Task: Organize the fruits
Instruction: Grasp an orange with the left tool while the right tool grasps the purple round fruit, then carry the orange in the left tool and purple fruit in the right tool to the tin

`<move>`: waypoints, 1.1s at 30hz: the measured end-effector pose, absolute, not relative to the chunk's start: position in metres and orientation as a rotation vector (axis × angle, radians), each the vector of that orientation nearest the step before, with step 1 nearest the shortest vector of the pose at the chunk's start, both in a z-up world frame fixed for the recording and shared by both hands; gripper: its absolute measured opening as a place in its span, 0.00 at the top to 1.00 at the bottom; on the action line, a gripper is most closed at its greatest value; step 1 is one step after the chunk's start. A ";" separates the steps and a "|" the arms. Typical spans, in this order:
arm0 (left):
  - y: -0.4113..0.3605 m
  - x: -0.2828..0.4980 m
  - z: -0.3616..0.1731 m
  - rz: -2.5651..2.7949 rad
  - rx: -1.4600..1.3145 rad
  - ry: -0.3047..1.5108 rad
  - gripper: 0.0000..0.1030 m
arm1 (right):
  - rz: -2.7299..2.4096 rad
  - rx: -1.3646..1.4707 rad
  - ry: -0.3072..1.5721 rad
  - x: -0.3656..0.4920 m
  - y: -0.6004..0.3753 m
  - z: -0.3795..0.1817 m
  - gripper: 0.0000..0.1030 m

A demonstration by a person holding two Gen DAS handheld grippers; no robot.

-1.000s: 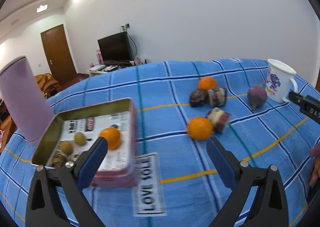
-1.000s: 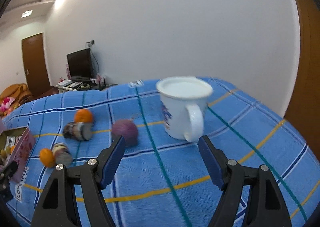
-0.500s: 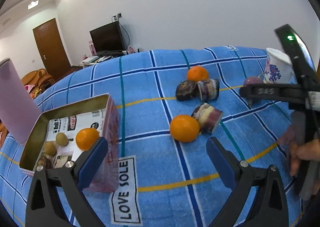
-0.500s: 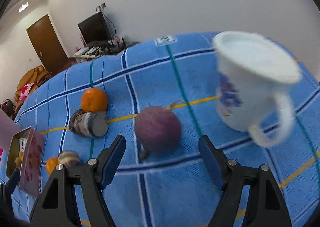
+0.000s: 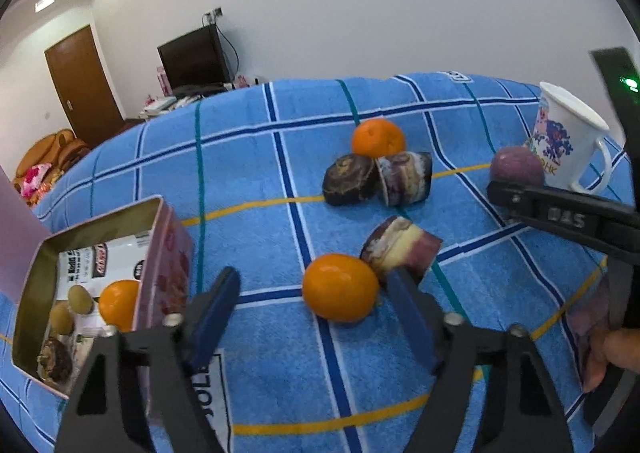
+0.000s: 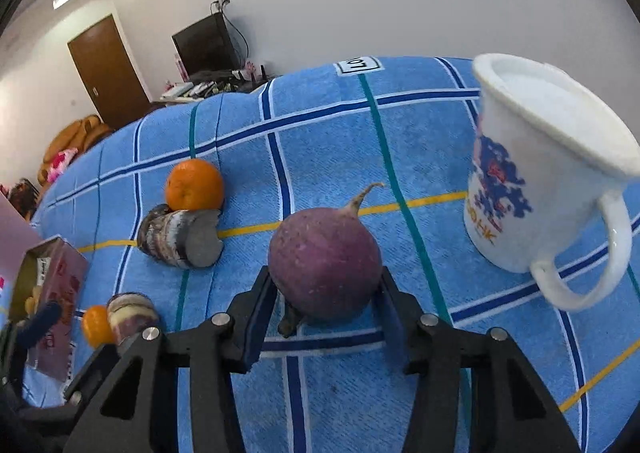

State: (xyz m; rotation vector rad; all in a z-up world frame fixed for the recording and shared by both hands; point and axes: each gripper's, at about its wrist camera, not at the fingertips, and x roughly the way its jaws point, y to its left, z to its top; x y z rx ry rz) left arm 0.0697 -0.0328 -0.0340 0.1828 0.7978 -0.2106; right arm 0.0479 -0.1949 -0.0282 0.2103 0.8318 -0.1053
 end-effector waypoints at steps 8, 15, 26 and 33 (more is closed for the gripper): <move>-0.038 0.088 -0.046 -0.287 0.136 0.891 0.58 | -0.100 0.246 0.790 0.039 -0.198 -0.018 0.51; -0.029 0.079 -0.035 -0.273 0.089 0.804 0.59 | -0.119 0.259 0.770 0.033 -0.204 -0.016 0.51; -0.008 0.050 -0.010 -0.208 0.019 0.578 0.59 | -0.130 0.158 0.618 0.016 -0.180 0.002 0.51; -0.002 0.041 -0.008 -0.186 0.036 0.559 0.59 | -0.159 0.041 0.494 -0.001 -0.155 0.016 0.51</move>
